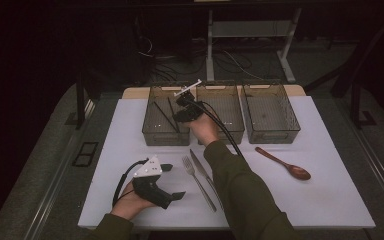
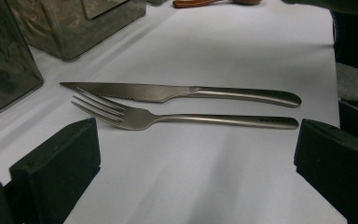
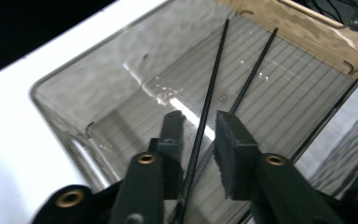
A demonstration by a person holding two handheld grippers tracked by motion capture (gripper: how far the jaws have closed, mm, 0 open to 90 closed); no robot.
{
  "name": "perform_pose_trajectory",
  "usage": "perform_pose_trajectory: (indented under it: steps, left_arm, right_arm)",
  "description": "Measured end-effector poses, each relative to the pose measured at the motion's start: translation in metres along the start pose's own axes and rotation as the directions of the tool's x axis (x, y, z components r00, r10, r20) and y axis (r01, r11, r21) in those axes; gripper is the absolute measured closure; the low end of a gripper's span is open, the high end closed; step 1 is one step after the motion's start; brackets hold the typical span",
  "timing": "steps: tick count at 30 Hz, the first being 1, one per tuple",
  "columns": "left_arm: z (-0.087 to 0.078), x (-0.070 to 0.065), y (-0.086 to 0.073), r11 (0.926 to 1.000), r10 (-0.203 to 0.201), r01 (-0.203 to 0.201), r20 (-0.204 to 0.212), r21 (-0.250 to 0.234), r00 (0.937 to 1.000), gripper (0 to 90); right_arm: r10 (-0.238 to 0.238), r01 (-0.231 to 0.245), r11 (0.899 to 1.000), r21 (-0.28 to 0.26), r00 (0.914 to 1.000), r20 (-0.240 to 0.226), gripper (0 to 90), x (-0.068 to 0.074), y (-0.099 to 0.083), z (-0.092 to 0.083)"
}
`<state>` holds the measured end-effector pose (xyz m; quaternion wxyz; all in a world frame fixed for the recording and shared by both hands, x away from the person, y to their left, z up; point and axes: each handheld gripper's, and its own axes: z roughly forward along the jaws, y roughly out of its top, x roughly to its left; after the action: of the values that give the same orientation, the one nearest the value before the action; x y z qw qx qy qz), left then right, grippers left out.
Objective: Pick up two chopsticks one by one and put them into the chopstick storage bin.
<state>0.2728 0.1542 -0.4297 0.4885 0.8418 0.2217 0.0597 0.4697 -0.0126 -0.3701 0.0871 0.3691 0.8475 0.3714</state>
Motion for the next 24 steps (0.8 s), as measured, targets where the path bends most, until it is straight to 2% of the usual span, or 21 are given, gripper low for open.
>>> perform_pose_trajectory:
  steps: [5,9,15,20,24]
  left_arm:
    - [0.0,0.0,0.0,1.0,-0.003,0.003,-0.002,0.001,1.0,0.0]
    - [0.001,0.0,0.0,1.0,-0.004,0.004,-0.003,0.001,1.0,0.0]
    - [0.0,0.001,0.0,0.9998,0.012,-0.012,-0.008,0.015,0.9999,0.0]
    - [-0.001,0.002,0.0,1.0,-0.006,0.006,-0.007,-0.001,1.0,0.0]
    - [0.0,0.001,0.0,1.0,-0.006,0.006,-0.007,0.007,1.0,0.0]
  right_arm:
    - [0.001,-0.001,0.999,-0.04,0.9999,-0.017,53.7,-0.001,-0.003,-0.017]
    - [-0.013,0.007,0.995,-0.098,0.9984,-0.055,43.3,-0.002,-0.009,-0.035]
    - [-0.051,0.042,0.992,-0.116,0.9957,-0.077,38.4,-0.005,-0.024,-0.06]
    - [-0.074,0.06,0.99,-0.128,0.9923,-0.1,36.3,-0.009,-0.04,-0.081]
    - [-0.09,0.073,0.986,-0.151,0.9897,-0.112,35.8,-0.013,-0.056,-0.097]
